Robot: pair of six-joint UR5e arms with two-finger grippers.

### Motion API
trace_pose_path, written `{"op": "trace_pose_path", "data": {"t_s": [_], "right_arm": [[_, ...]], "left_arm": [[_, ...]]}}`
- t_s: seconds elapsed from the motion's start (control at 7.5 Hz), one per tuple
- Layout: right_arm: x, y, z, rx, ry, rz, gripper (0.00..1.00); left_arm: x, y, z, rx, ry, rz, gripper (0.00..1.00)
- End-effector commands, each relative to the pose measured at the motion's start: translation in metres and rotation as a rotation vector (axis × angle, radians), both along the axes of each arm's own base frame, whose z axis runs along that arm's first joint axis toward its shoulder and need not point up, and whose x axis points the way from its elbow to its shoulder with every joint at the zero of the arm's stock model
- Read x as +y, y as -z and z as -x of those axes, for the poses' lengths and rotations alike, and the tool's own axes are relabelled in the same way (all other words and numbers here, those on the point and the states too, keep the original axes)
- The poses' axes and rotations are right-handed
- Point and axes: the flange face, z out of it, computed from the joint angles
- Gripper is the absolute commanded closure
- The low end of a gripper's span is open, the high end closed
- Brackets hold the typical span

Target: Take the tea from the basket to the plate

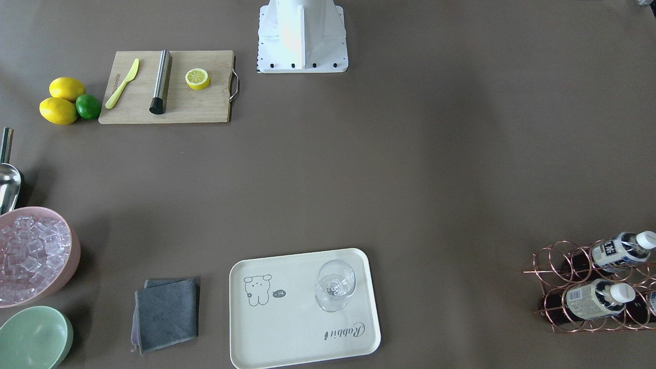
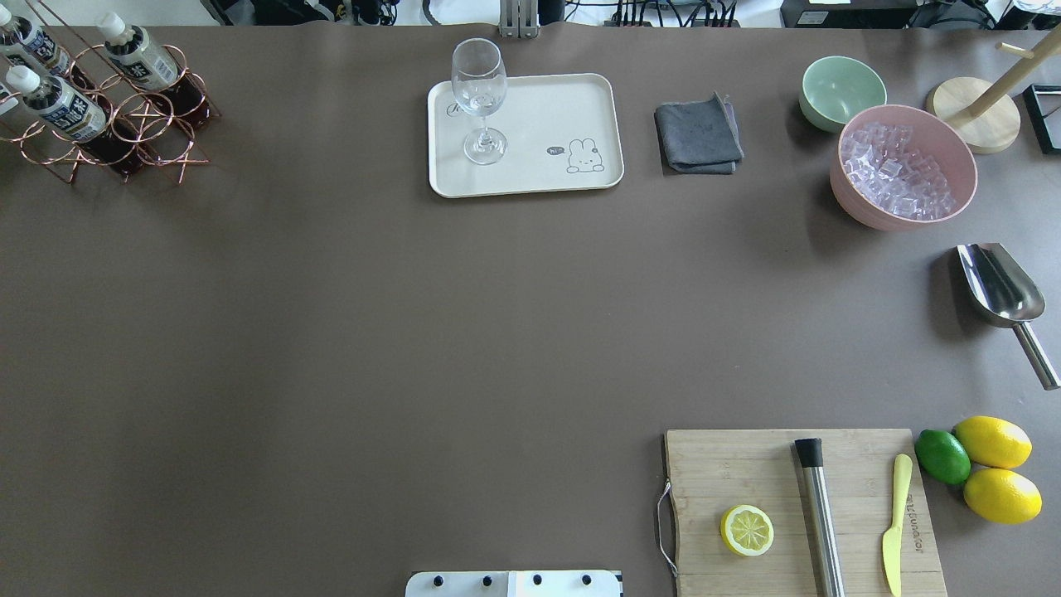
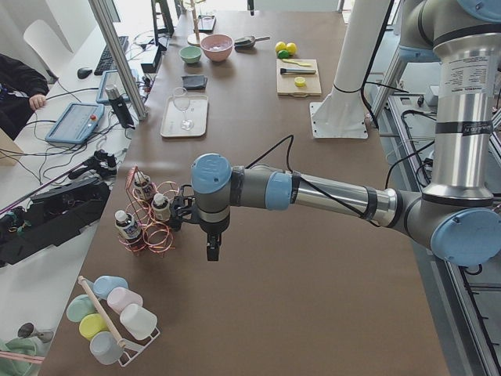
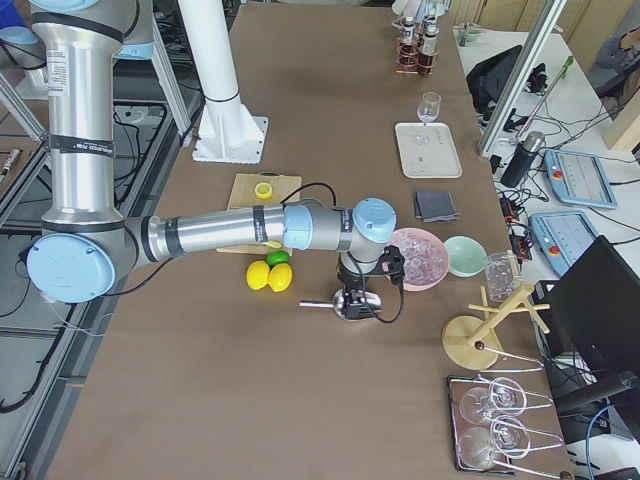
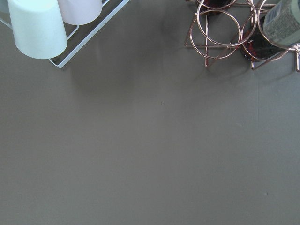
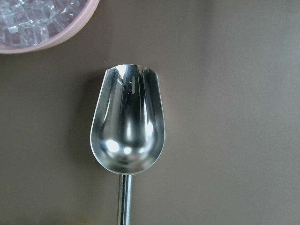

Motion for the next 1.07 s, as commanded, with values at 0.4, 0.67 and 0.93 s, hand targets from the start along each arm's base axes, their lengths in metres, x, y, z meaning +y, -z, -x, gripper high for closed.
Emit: {"op": "trace_pose_path", "data": {"t_s": [0.4,0.67,0.93], "right_arm": [[0.001,-0.003,0.001,0.002,0.002,0.004,0.0],[0.001,-0.002,0.001,-0.003,0.001,0.002,0.0],[0.001,-0.002,0.001,-0.003,0.001,0.003,0.0]], "left_arm": [[-0.022,0.034,0.002,-0.009,-0.039,-0.109,0.02],[-0.089,0.081,0.001,-0.032,-0.143,-0.268,0.02],[-0.145,0.112,-0.002,-0.062,-0.291,-0.436,0.02]]}}
